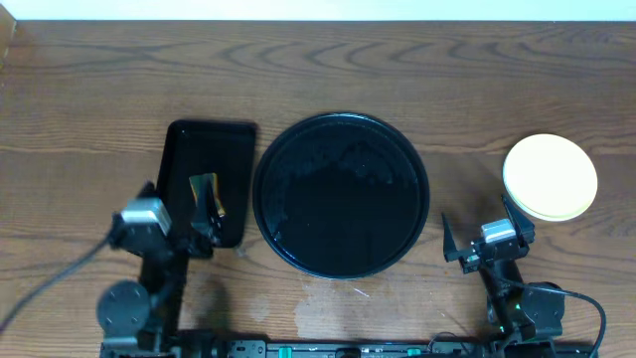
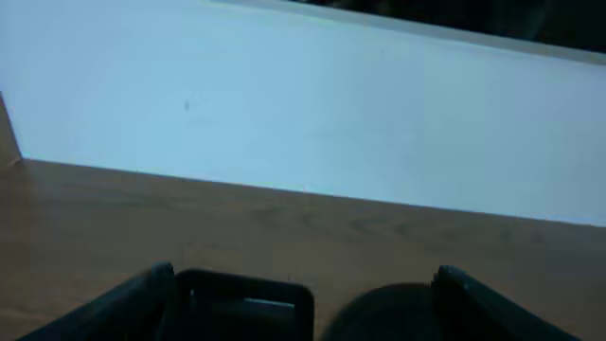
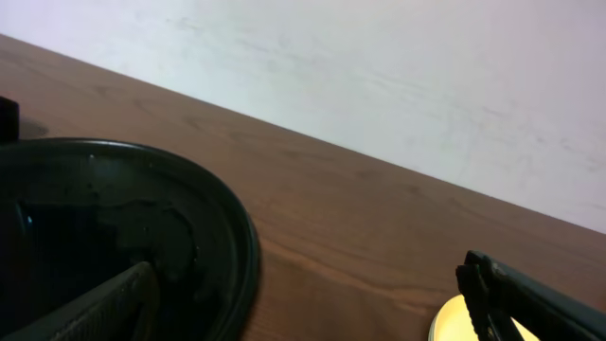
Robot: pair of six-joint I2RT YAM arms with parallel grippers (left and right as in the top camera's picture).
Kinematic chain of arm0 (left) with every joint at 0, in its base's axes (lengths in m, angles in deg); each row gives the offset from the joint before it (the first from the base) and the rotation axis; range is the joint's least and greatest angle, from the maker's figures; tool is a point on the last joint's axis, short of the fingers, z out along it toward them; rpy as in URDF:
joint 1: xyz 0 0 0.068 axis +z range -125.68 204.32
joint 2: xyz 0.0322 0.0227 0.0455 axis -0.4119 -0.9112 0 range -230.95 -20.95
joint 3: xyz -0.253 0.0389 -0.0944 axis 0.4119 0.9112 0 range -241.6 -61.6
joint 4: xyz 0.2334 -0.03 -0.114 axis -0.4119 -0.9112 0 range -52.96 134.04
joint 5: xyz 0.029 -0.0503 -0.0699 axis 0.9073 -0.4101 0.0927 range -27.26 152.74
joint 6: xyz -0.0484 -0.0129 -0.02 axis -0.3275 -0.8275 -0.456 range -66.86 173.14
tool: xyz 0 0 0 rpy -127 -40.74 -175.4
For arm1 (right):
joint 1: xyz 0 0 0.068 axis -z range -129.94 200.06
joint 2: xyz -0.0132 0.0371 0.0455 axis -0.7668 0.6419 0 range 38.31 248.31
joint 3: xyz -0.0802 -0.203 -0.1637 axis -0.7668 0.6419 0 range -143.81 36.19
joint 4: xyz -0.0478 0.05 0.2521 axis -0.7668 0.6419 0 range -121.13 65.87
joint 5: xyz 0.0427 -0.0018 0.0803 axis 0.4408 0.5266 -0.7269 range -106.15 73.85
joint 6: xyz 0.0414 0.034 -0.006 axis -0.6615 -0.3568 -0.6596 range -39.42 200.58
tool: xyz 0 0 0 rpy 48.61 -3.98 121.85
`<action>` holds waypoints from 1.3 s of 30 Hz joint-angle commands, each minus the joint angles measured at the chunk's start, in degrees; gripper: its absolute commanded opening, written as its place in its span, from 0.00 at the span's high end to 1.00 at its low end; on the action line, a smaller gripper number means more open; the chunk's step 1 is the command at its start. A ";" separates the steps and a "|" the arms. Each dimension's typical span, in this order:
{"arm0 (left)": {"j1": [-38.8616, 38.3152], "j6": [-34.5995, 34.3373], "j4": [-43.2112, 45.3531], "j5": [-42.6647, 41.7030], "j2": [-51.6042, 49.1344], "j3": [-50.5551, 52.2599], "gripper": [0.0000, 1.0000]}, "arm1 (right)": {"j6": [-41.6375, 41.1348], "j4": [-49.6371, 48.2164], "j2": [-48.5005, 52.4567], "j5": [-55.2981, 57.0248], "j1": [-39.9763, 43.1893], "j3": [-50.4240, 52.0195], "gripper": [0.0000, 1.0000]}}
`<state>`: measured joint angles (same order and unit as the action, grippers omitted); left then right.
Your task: Clean dirty plates on tray and stack at the side
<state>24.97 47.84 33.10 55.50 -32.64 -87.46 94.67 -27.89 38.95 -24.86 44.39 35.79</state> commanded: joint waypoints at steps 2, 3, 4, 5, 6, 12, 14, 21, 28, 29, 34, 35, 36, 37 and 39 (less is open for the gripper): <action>-0.07 1.18 2.08 0.90 9.86 8.46 0.14 | -0.33 0.24 -0.33 0.33 0.33 0.09 0.01; -0.09 1.18 2.16 0.90 11.87 10.01 0.13 | -0.31 0.22 -0.33 0.33 0.33 0.09 0.01; -0.07 1.25 2.97 0.96 11.52 10.91 0.13 | -0.31 0.22 -0.33 0.33 0.33 0.09 0.01; -0.02 1.18 3.45 1.11 10.97 11.67 0.14 | -0.31 0.22 -0.33 0.33 0.33 0.09 0.01; -0.09 0.81 3.80 1.09 10.93 12.59 0.14 | -0.31 0.22 -0.33 0.33 0.33 0.09 0.01; -0.09 0.79 9.16 1.92 11.61 19.39 0.13 | -0.31 0.22 -0.33 0.33 0.33 0.09 0.01; -0.09 0.76 11.23 1.95 11.61 22.29 0.13 | -0.31 0.22 -0.33 0.33 0.33 0.09 0.01; -0.07 0.76 7.67 1.77 11.61 25.64 0.13 | -0.31 0.22 -0.33 0.33 0.33 0.09 0.01; -0.07 0.76 7.37 1.75 11.56 25.64 0.13 | -0.31 0.22 -0.33 0.33 0.33 0.09 0.01; -0.07 0.76 7.37 1.77 11.50 25.64 0.13 | -0.33 0.22 -0.33 0.33 0.33 0.09 0.01; -0.07 0.76 7.37 1.77 11.45 25.64 0.13 | -0.31 0.22 -0.33 0.33 0.33 0.09 0.01; -0.07 0.76 7.37 1.75 11.45 25.64 0.13 | -0.31 0.24 -0.33 0.33 0.33 0.09 0.01; -0.07 0.76 7.37 1.77 11.45 25.64 0.13 | -0.33 0.24 -0.33 0.33 0.33 0.09 0.01; -0.07 0.76 7.37 1.77 11.45 25.64 0.13 | -0.31 0.22 -0.33 0.33 0.33 0.09 0.01; -0.07 0.76 7.37 1.77 11.45 25.64 0.13 | -0.33 0.22 -0.33 0.33 0.33 0.09 0.01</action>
<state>24.97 48.10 42.98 57.81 -21.58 -62.37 94.67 -27.89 38.93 -24.84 44.39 35.79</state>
